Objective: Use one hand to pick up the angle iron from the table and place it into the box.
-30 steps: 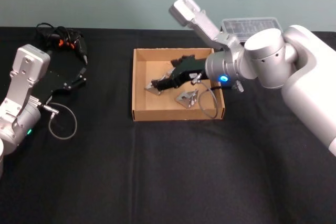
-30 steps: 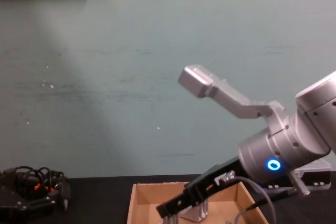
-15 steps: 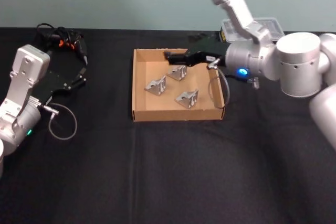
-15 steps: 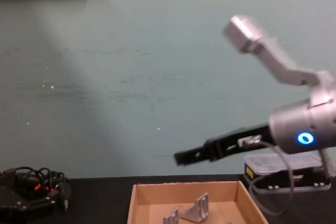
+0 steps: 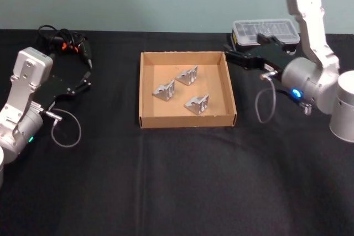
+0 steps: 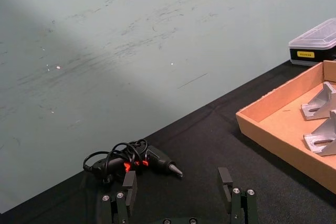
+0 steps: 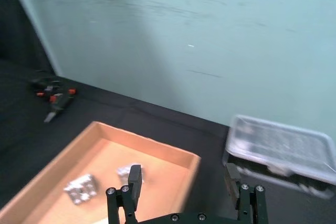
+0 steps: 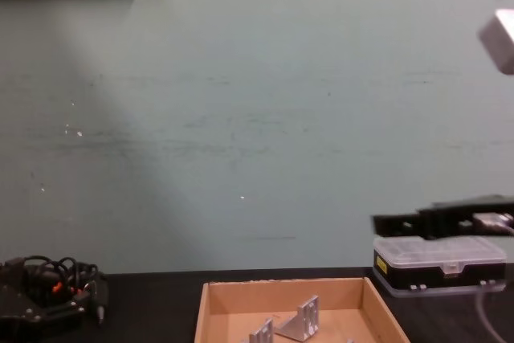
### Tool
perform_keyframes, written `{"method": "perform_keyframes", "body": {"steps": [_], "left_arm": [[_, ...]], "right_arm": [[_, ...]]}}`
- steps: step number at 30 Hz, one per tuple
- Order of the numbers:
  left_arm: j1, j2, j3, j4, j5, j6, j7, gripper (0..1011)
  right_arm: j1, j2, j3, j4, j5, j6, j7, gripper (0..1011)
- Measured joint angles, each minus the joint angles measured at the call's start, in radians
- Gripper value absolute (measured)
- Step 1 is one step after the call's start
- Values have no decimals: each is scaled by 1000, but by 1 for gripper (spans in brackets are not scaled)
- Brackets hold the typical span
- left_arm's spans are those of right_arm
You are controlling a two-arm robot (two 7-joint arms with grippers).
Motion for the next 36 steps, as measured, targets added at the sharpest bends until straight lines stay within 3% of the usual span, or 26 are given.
{"method": "perform_keyframes", "body": {"steps": [14, 36], "left_arm": [[0, 0, 0, 0, 0, 0, 0, 1000], [0, 0, 0, 0, 0, 0, 0, 1000]], "right_arm": [[-170, -25, 106, -80, -41, -24, -134, 1004], [-160, -22, 100, -77, -39, -24, -128, 1004]]}}
